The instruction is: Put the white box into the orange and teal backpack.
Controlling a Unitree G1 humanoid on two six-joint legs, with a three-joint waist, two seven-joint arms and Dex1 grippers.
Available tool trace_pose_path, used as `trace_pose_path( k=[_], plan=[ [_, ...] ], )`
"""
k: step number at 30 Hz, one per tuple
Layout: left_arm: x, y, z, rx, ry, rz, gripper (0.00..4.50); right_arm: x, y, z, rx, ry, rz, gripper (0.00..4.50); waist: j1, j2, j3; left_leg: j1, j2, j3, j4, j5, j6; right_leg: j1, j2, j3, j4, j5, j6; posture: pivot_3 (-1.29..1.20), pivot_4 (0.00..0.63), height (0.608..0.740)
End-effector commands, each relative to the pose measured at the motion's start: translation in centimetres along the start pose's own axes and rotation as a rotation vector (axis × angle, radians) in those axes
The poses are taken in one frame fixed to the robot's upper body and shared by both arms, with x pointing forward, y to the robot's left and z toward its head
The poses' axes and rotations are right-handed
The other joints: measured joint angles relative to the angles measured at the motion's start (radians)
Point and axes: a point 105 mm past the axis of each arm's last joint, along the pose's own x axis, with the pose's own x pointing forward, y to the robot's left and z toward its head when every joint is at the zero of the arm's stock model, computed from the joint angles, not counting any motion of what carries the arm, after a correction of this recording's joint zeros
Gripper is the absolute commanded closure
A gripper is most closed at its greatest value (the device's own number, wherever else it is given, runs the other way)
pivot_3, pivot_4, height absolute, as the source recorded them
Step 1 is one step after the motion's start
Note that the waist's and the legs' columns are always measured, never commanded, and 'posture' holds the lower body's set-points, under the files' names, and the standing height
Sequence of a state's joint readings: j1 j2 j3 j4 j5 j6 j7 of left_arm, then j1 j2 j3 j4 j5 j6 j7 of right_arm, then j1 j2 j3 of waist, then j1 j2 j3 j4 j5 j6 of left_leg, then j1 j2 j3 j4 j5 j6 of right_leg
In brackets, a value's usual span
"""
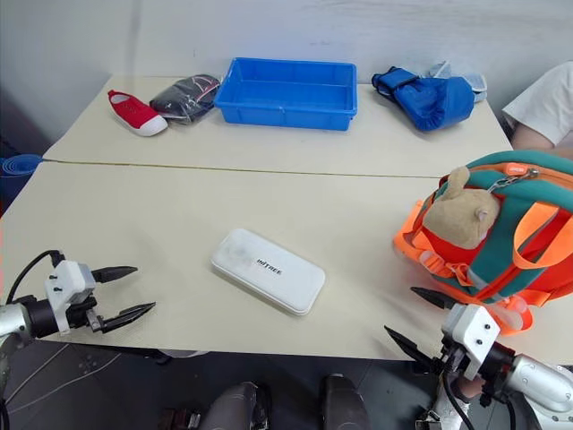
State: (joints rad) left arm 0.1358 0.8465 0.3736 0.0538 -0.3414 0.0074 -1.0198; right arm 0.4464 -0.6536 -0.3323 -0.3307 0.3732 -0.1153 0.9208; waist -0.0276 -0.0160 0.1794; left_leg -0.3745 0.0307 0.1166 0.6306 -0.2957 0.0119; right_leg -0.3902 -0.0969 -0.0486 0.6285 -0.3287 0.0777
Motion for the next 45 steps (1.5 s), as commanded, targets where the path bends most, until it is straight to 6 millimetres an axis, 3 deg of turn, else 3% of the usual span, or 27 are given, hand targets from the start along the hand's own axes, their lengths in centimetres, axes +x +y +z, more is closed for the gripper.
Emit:
trace_pose_path(
  k=[1,4,7,9,12,16,22,25,33,42,45],
  plan=[
    [-0.9,0.3,0.8,0.02,0.012,-0.01,0.03,0.1,-0.7,1.1,-0.022,-0.026,-0.058,0.0,0.0,0.0,0.0,0.0,0.0,0.0,0.0,0.0,0.0,0.0,0.0,0.0,0.0,0.0,0.0,0.0,0.15,0.74],
    [-0.3,0.3,2.3,-0.027,-0.06,-0.012,0.03,1.2,1.1,2.0,0.016,-0.06,0.024,0.0,0.0,0.0,0.0,0.0,0.0,0.0,0.0,0.0,0.0,0.0,0.0,0.0,0.0,0.0,0.0,0.0,0.15,0.74],
    [1.2,-0.4,3.6,-0.021,-0.077,-0.102,0.03,2.7,4.2,3.0,0.083,-0.078,0.188,0.0,0.0,0.0,0.0,0.0,0.0,-0.001,0.0,0.0,-0.001,0.0,0.0,0.0,0.001,0.0,0.0,0.0,0.15,0.74],
    [3.2,0.1,4.6,0.014,-0.071,-0.092,0.42,4.3,5.8,3.6,0.084,-0.081,0.277,0.39,0.003,-0.001,-0.001,0.0,0.0,-0.001,0.0,0.0,0.0,0.0,0.0,0.0,0.001,0.0,0.0,0.0,0.15,0.74],
    [5.6,0.7,5.9,0.065,-0.081,-0.078,1.25,6.2,6.4,3.8,0.047,-0.067,0.315,1.27,0.003,-0.002,-0.001,0.0,-0.001,-0.001,0.003,0.001,0.0,0.001,0.0,-0.001,0.002,0.001,0.0,0.0,0.15,0.74],
    [7.8,2.1,6.4,0.025,-0.088,-0.037,2.46,8.6,6.3,2.6,-0.007,-0.019,0.336,2.6,0.0,-0.003,-0.002,-0.001,-0.001,0.0,0.003,0.005,0.001,0.0,0.001,-0.001,0.001,0.001,0.0,0.0,0.15,0.74],
    [11.0,1.5,7.5,0.047,-0.125,-0.116,4.33,10.6,6.6,1.2,-0.131,0.009,0.408,4.5,0.002,-0.003,-0.002,-0.003,0.0,0.003,0.008,0.005,0.002,-0.002,0.002,-0.002,0.004,0.001,0.0,0.0,0.15,0.74],
    [12.2,1.1,8.1,0.062,-0.134,-0.156,4.45,11.4,5.9,1.2,-0.14,0.001,0.38,4.5,0.003,-0.005,-0.001,-0.004,0.0,0.003,0.017,0.003,0.004,-0.001,0.002,-0.003,0.009,0.001,0.001,0.0,0.15,0.74],
    [12.9,-0.1,8.4,0.0,-0.131,-0.219,4.45,12.3,4.0,2.4,-0.169,-0.023,0.326,4.5,0.001,-0.005,-0.002,-0.004,0.001,0.003,0.017,0.002,0.003,-0.002,0.002,-0.002,0.01,0.001,0.001,0.0,0.15,0.74],
    [10.9,-3.1,8.3,-0.084,-0.141,-0.338,4.45,11.0,0.7,3.3,-0.186,0.025,0.257,4.5,0.002,-0.005,-0.001,-0.004,0.001,0.002,0.018,0.002,0.003,-0.001,0.001,-0.001,0.01,0.001,0.001,0.0,0.15,0.74],
    [10.4,-4.6,8.7,-0.104,-0.131,-0.352,4.45,10.4,-0.2,2.5,-0.189,0.063,0.244,4.5,0.001,-0.005,-0.001,-0.004,0.001,0.002,0.017,0.002,0.003,-0.001,0.001,-0.001,0.01,0.001,0.001,0.0,0.15,0.74]
  ],
)
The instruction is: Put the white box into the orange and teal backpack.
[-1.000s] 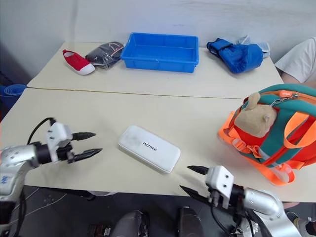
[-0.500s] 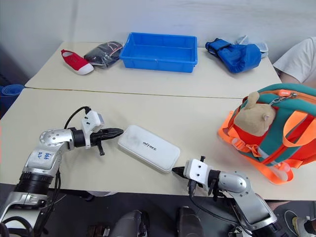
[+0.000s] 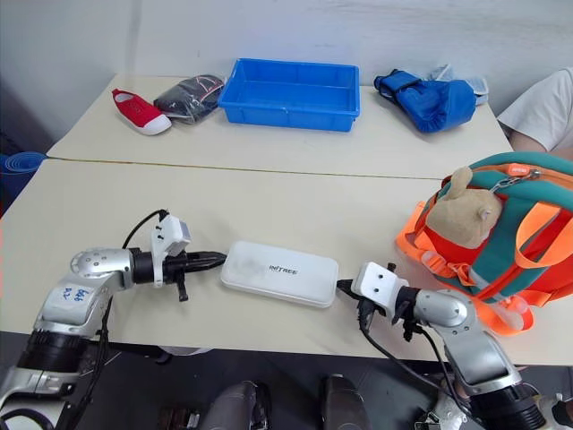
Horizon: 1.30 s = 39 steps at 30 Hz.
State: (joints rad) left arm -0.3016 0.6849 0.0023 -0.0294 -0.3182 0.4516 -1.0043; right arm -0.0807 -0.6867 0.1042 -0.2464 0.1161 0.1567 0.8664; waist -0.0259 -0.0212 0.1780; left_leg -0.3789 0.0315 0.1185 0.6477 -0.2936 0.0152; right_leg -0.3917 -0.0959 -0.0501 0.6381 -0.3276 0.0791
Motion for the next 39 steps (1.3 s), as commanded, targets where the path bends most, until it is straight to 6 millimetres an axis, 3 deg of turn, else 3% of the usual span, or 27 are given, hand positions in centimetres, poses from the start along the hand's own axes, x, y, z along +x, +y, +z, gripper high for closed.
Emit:
trace_pose_path(
  k=[1,4,8,12,13,16,23,33,39],
  plan=[
    [0.0,-2.2,1.9,0.036,-0.038,-0.032,4.45,-0.9,-0.7,0.3,-0.025,-0.006,-0.008,4.5,0.0,0.0,0.0,0.0,0.0,0.0,0.0,0.0,0.0,0.0,0.0,0.0,0.0,0.0,0.0,0.0,0.15,0.74],
    [-0.4,-2.1,1.1,0.008,-0.01,0.035,4.45,-1.5,-0.9,-0.6,-0.014,0.04,-0.002,4.5,0.0,0.0,0.0,0.0,0.0,0.0,0.0,0.0,0.0,0.0,0.0,0.0,0.0,0.0,0.0,0.0,0.15,0.74],
    [-1.8,-0.8,-0.9,-0.228,0.082,0.137,4.45,-2.8,-0.4,-1.5,0.028,0.082,0.024,4.5,0.001,0.0,0.0,0.0,0.0,0.0,0.0,0.0,0.0,0.0,0.0,0.0,0.0,0.0,0.0,0.0,0.15,0.74],
    [-3.7,-1.1,-1.5,-0.483,0.133,0.084,3.28,-4.1,-0.8,-1.9,0.037,0.103,-0.005,4.5,0.0,0.0,0.0,0.0,0.0,-0.001,0.0,0.0,0.0,0.001,0.0,0.0,-0.001,0.0,0.0,0.0,0.15,0.74],
    [-4.1,-1.4,-1.4,-0.558,0.148,0.057,3.2,-4.3,-0.9,-1.9,0.038,0.105,-0.006,4.5,0.0,0.0,0.0,0.0,0.0,-0.001,0.0,0.0,0.0,0.001,0.0,0.0,0.0,0.0,0.0,0.0,0.15,0.74],
    [-4.8,-1.5,-1.2,-0.766,0.188,0.012,2.22,-4.4,-0.9,-1.8,0.037,0.105,-0.007,4.5,0.001,0.0,0.0,0.0,0.0,-0.001,0.0,0.0,-0.001,0.001,0.0,0.0,0.0,0.0,0.0,0.0,0.15,0.74],
    [-3.0,-0.1,0.1,-0.929,0.15,0.0,0.06,-3.8,-0.8,-1.7,0.023,0.095,0.007,4.5,0.002,0.0,0.001,0.0,-0.001,-0.001,0.0,0.0,-0.002,0.001,0.0,-0.001,0.0,0.0,0.0,0.0,0.15,0.74],
    [0.4,-3.0,-0.8,-1.069,0.279,-0.2,0.02,-1.0,-0.7,-0.4,-0.023,0.041,0.061,4.5,0.008,0.0,0.001,0.002,-0.001,-0.001,0.001,0.0,-0.003,0.002,-0.001,0.0,0.001,0.0,0.0,0.0,0.15,0.74],
    [1.9,-3.3,-0.6,-1.135,0.252,-0.216,0.02,0.2,-0.7,0.1,-0.039,0.017,0.082,4.5,0.023,0.0,0.0,0.002,-0.001,-0.001,0.001,0.0,-0.003,0.002,-0.001,0.001,0.001,0.0,0.0,0.0,0.15,0.74]
  ],
)
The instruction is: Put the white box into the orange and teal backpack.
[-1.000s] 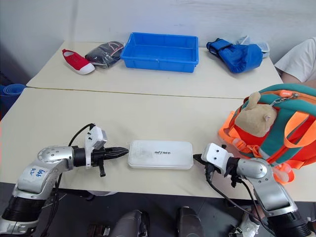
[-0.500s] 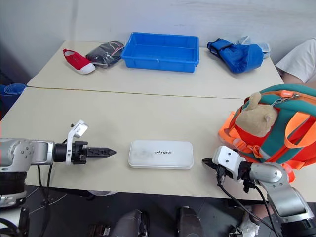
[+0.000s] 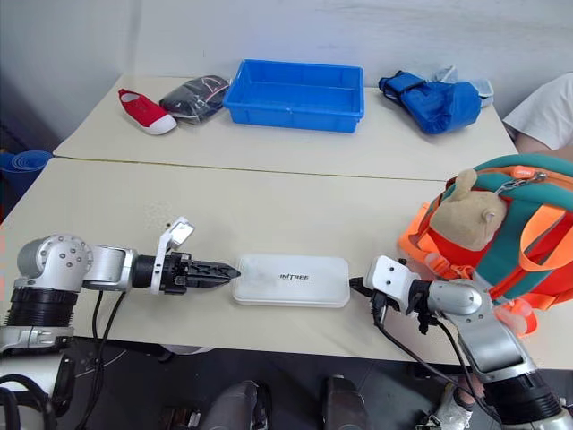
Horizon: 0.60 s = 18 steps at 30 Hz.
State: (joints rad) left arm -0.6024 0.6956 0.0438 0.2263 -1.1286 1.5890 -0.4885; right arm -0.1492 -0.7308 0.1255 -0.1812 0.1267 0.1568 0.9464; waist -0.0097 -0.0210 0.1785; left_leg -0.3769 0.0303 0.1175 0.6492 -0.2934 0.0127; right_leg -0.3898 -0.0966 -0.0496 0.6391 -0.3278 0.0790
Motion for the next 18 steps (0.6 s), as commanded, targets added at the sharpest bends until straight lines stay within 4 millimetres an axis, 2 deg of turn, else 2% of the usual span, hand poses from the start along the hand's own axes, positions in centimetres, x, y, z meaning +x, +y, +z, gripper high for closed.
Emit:
trace_pose_path(
  k=[1,7,8,10,15,18],
  plan=[
    [1.6,0.9,-1.3,-0.099,0.044,-0.003,0.02,0.4,0.1,0.6,-0.023,-0.023,0.009,4.5,0.008,0.0,0.0,0.0,0.0,0.0,0.0,0.0,0.0,0.0,0.0,0.0,0.0,0.0,0.0,0.0,0.15,0.74],
    [3.8,0.0,-1.9,-0.17,0.034,-0.113,0.02,0.9,0.8,0.6,-0.051,-0.03,0.039,4.5,0.011,0.0,0.0,0.005,-0.001,-0.003,0.002,-0.001,0.001,0.009,-0.001,-0.003,-0.003,0.0,0.0,0.0,0.15,0.74],
    [3.9,-0.4,-1.8,-0.17,0.031,-0.129,0.19,0.9,0.7,0.6,-0.049,-0.034,0.038,4.5,0.01,0.0,0.0,0.006,-0.001,-0.003,0.002,-0.002,0.001,0.01,-0.001,-0.003,-0.004,0.0,0.0,0.0,0.15,0.74],
    [4.0,-0.7,-1.6,-0.177,0.024,-0.147,0.56,0.9,0.8,0.4,-0.051,-0.032,0.04,4.5,0.009,0.0,0.0,0.006,-0.001,-0.004,0.002,-0.002,0.001,0.011,-0.001,-0.003,-0.004,0.0,0.0,0.0,0.15,0.74],
    [3.6,-1.6,-1.1,-0.191,0.011,-0.197,2.09,0.5,1.1,0.0,-0.041,-0.03,0.04,4.5,0.007,0.0,0.0,0.006,0.0,-0.004,0.002,-0.002,0.0,0.011,0.0,-0.004,-0.005,0.0,0.0,0.0,0.15,0.74],
    [3.3,-2.8,-1.1,-0.169,0.017,-0.256,2.99,-0.2,1.3,-0.1,-0.024,-0.038,0.024,4.5,0.007,0.0,0.0,0.006,0.0,-0.004,0.002,-0.002,0.0,0.011,0.001,-0.004,-0.005,0.0,0.0,0.0,0.15,0.74]
  ],
)
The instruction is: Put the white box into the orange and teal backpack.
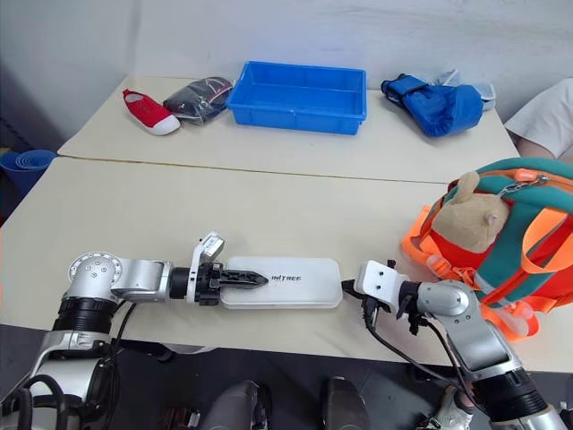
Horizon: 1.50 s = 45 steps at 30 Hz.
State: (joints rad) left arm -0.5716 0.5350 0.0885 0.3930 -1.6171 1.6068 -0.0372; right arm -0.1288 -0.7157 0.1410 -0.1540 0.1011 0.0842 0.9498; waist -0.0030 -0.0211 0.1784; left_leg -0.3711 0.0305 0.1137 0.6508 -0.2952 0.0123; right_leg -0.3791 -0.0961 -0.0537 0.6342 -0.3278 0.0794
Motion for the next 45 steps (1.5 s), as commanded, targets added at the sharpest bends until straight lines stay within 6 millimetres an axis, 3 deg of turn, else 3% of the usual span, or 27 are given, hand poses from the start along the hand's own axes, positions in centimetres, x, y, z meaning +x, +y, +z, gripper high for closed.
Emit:
trace_pose_path(
  k=[1,3,6,8,13,18,23,25,28,32,38,41,45],
  plan=[
    [0.0,-1.6,-0.5,0.043,0.03,-0.068,3.2,-0.9,0.4,0.8,0.0,-0.064,-0.014,4.5,0.0,0.0,0.0,0.0,0.0,0.0,0.0,0.0,0.0,0.0,0.0,0.0,0.0,0.0,0.0,0.0,0.15,0.74],
    [-0.1,-2.0,-0.7,0.062,0.034,-0.082,3.28,-1.2,0.3,1.4,-0.006,-0.109,-0.038,4.5,0.001,0.0,0.0,0.0,0.0,0.0,0.0,0.0,0.0,0.0,0.0,0.0,-0.001,0.0,0.0,0.0,0.15,0.74],
    [-0.3,-2.3,-1.8,0.152,0.062,-0.042,3.28,-3.2,0.6,2.8,0.082,-0.231,-0.146,4.0,0.001,0.0,0.001,-0.001,0.0,-0.001,-0.001,0.0,-0.001,0.0,0.001,0.0,-0.002,0.0,0.0,0.0,0.15,0.74],
    [-0.4,-2.8,-1.5,0.22,0.019,-0.043,3.28,-4.5,1.2,2.4,0.134,-0.224,-0.201,3.35,0.003,0.0,0.001,-0.001,0.0,-0.001,-0.002,0.0,-0.001,0.0,0.001,-0.001,-0.004,0.0,0.0,0.0,0.15,0.74],
    [-1.2,-5.1,0.1,0.637,-0.182,-0.171,3.28,-8.4,2.5,1.1,0.268,-0.171,-0.407,1.65,0.003,0.0,0.001,-0.001,0.0,0.0,-0.004,-0.003,-0.007,0.001,0.001,-0.001,-0.007,0.0,0.0,0.0,0.15,0.74],
    [-2.0,-4.1,0.7,0.906,-0.165,-0.178,3.28,-15.3,3.4,-0.9,0.377,-0.093,-0.756,0.08,0.003,0.004,0.0,0.0,0.001,0.001,-0.008,-0.004,-0.008,0.001,0.001,0.0,-0.009,-0.001,-0.002,0.0,0.15,0.74],
    [-2.7,-4.1,0.0,1.111,-0.091,-0.234,3.28,-22.9,5.8,-3.1,0.462,0.027,-1.022,0.03,0.002,0.005,0.0,0.0,0.0,0.001,-0.018,-0.004,-0.006,-0.001,0.0,0.001,-0.014,-0.001,-0.002,0.0,0.15,0.74],
    [-3.1,-4.1,-0.3,1.13,-0.084,-0.263,3.28,-24.3,6.3,-3.5,0.456,0.067,-1.037,0.03,-0.001,0.005,0.0,-0.001,0.0,0.001,-0.02,-0.004,-0.005,-0.002,-0.001,0.001,-0.016,-0.001,-0.002,0.0,0.15,0.74],
    [-3.2,-4.2,0.1,1.195,-0.111,-0.273,3.28,-25.3,5.5,-3.5,0.431,0.058,-1.07,0.03,-0.012,0.006,0.0,-0.001,0.001,0.001,-0.022,-0.005,-0.004,-0.004,0.0,0.002,-0.016,-0.002,-0.003,0.0,0.15,0.74],
    [-3.0,-4.5,0.1,1.198,-0.089,-0.297,3.28,-24.8,3.3,-4.2,0.406,0.022,-1.015,0.03,-0.026,0.006,0.0,-0.001,0.001,0.001,-0.021,-0.004,0.002,-0.004,-0.001,0.002,-0.014,-0.002,-0.003,0.0,0.15,0.74],
    [-3.2,-4.4,-0.2,1.181,-0.074,-0.268,3.28,-20.9,-2.7,-3.6,0.413,-0.122,-0.78,0.03,-0.027,0.008,0.001,0.0,0.0,0.001,-0.018,0.0,0.007,-0.004,-0.001,0.002,-0.009,-0.001,-0.002,0.0,0.15,0.74],
    [-4.0,-4.7,-0.5,1.171,-0.069,-0.255,3.28,-19.3,-5.2,-3.2,0.42,-0.169,-0.704,0.67,-0.023,0.009,0.001,0.0,0.0,0.001,-0.018,0.001,0.006,-0.005,-0.001,0.002,-0.008,-0.001,-0.002,0.0,0.15,0.74],
    [-5.4,-5.2,-0.3,1.167,-0.144,-0.199,3.28,-16.3,-7.1,-2.0,0.408,-0.238,-0.611,2.04,-0.023,0.008,0.002,-0.001,0.0,0.0,-0.018,0.003,0.003,-0.005,0.0,0.001,-0.008,-0.001,-0.002,0.0,0.15,0.74]
  ],
)
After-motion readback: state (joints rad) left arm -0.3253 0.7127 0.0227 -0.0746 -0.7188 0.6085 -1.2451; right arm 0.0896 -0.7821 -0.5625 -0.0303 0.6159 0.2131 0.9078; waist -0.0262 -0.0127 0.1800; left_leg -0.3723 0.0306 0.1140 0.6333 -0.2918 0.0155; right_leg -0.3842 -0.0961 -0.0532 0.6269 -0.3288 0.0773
